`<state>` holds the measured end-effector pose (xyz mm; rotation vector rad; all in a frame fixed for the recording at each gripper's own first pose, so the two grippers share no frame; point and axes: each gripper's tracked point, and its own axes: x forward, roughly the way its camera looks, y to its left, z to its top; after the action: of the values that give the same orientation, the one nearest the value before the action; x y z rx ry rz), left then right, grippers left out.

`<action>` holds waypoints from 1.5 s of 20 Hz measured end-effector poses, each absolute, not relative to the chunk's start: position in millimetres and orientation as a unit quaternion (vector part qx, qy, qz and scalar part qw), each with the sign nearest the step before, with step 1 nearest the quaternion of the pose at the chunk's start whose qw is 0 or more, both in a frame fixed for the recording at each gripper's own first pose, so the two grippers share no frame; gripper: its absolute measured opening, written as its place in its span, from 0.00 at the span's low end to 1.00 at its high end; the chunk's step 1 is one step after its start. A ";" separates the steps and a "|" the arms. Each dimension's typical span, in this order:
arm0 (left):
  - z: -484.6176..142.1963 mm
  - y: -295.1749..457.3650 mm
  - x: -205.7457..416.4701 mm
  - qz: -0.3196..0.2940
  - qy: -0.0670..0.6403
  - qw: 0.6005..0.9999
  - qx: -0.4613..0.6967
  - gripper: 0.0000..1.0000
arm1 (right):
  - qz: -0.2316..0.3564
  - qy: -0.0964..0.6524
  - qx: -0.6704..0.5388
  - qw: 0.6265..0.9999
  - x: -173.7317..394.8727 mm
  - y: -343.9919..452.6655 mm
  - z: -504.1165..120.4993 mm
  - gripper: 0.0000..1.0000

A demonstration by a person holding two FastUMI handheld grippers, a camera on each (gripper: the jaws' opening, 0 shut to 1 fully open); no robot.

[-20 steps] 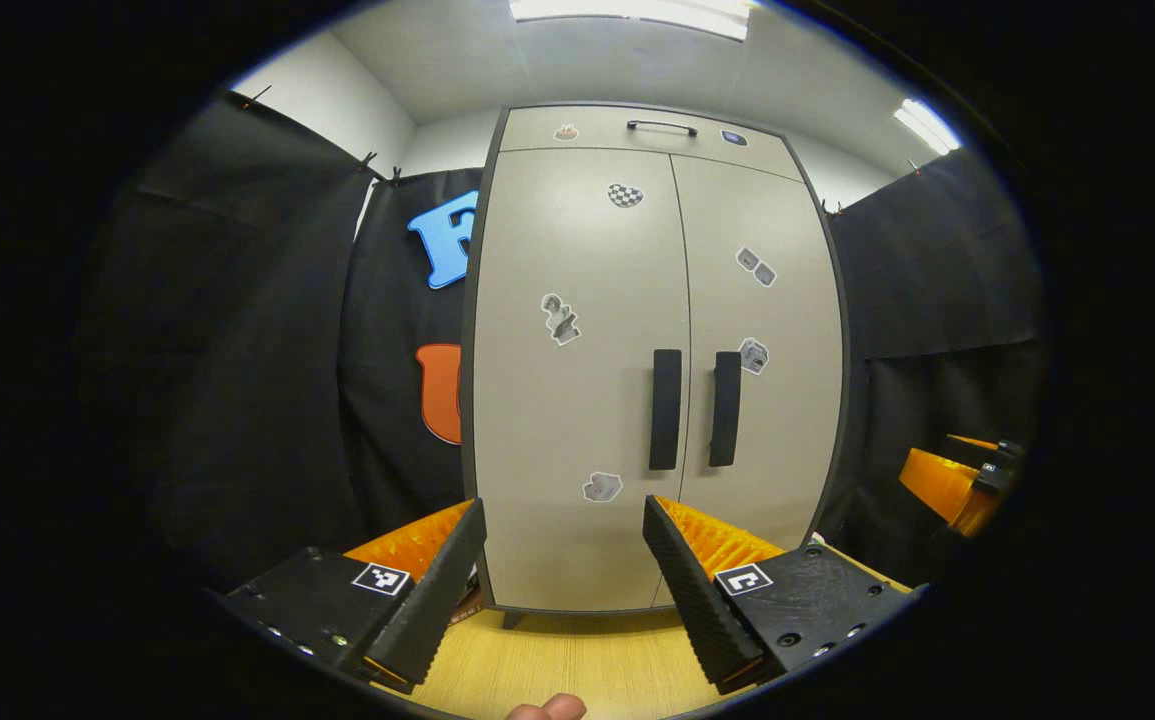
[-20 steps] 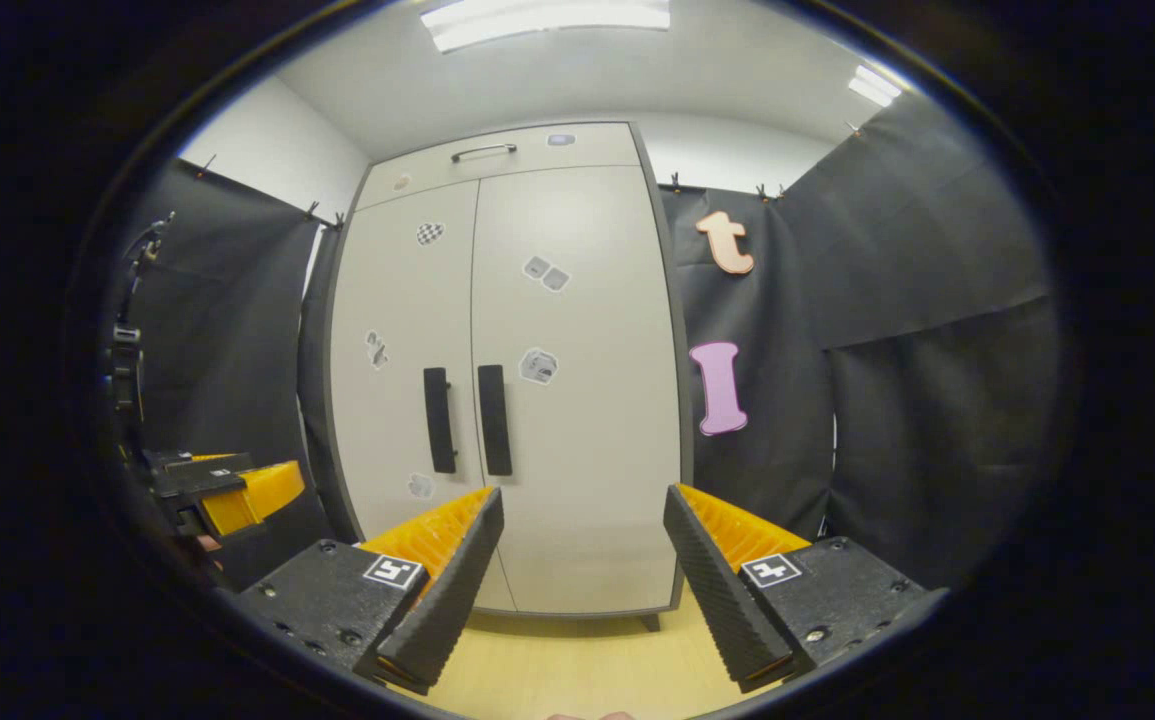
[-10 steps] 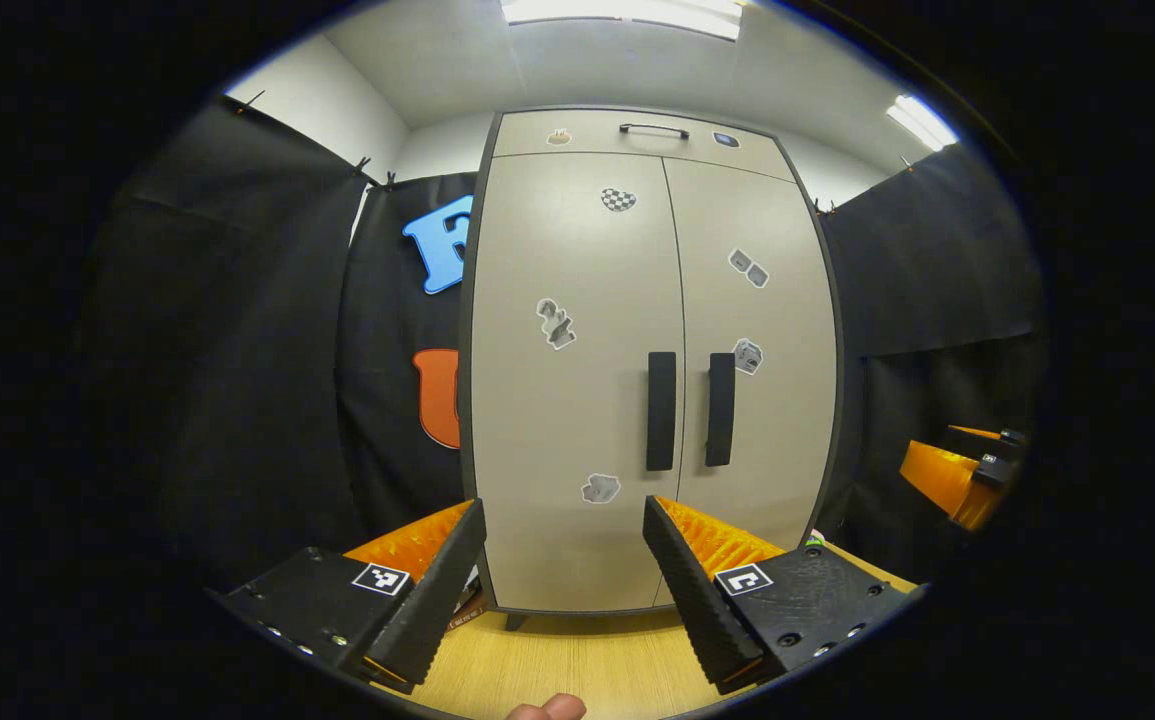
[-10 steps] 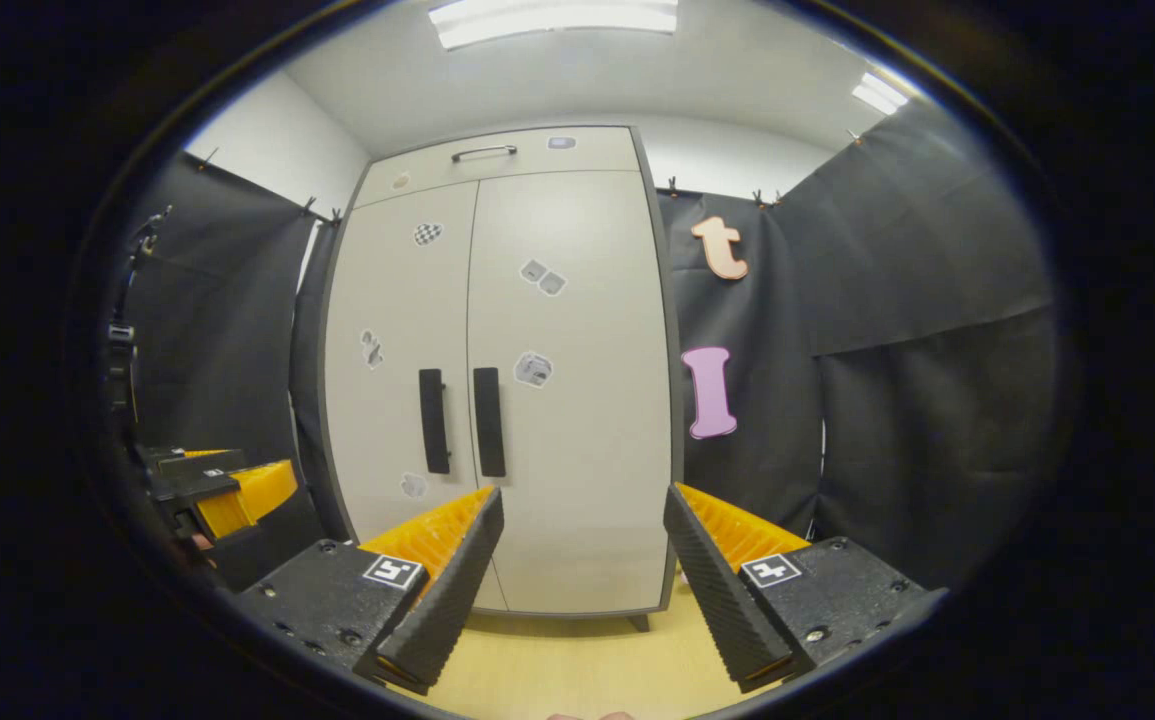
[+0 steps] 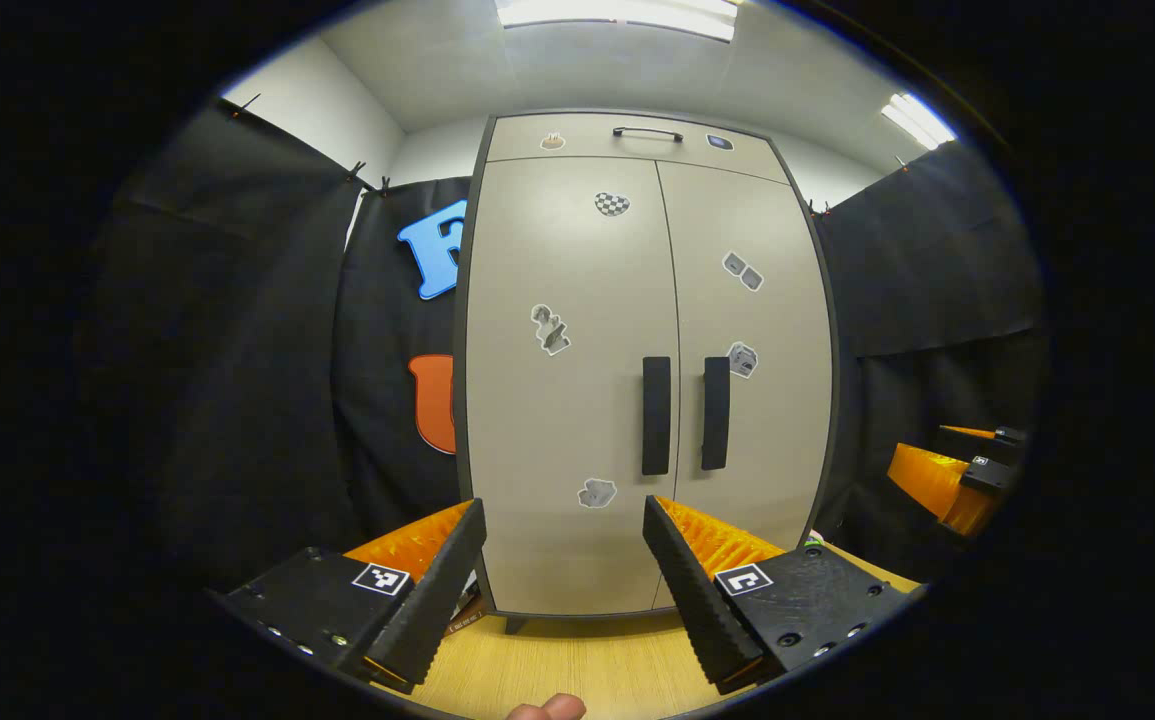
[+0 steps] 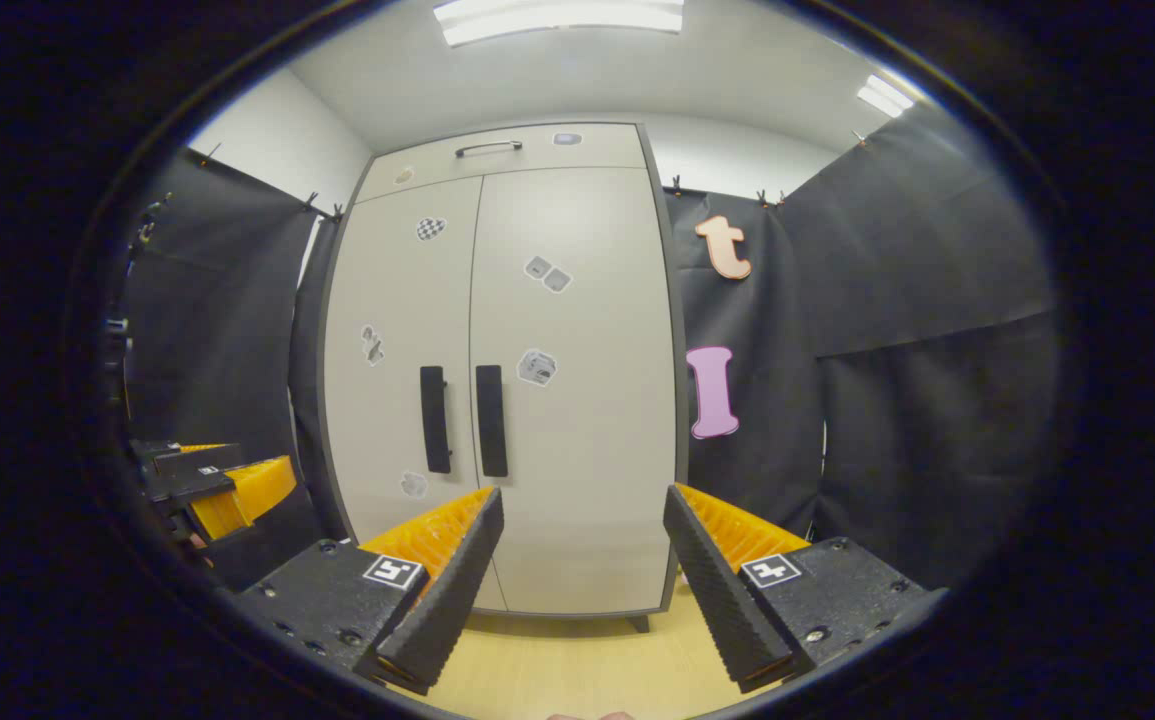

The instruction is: Open the right door of the double-door shoe cabinet with the right hand, and open the left door with the left hand.

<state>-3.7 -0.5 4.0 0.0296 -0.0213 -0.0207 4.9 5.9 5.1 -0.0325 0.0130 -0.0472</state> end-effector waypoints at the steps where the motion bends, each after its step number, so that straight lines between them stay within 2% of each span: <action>1: 4.2 -1.1 -4.0 -0.011 -0.011 1.000 0.016 0.95 | -0.024 0.009 -0.016 1.000 8.6 5.9 3.6 1.00; 7: 3.9 -3.2 -6.5 -0.017 -0.012 1.000 0.017 0.95 | -0.018 0.006 -0.011 1.000 42.0 13.5 4.1 0.98; 9: 2.3 -3.5 -8.3 -0.020 -0.011 1.000 0.021 0.95 | -0.017 0.005 -0.011 1.000 59.1 17.0 4.5 1.00; 16: -6.8 5.1 -16.7 -0.019 -0.001 1.000 0.019 0.95 | 0.020 0.014 -0.016 1.000 137.7 61.1 4.5 0.98; 22: -12.7 23.0 -25.0 -0.007 0.005 1.000 0.019 0.95 | 0.015 0.018 -0.026 0.999 194.7 81.9 1.4 0.98; 30: -13.9 47.9 -23.3 0.016 0.004 1.000 0.017 0.95 | 0.005 0.036 -0.003 0.999 231.5 90.2 -9.6 0.98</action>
<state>-23.3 47.9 -13.9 0.0336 0.0086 0.0319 231.5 90.2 -9.6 -0.0063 0.0729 0.0094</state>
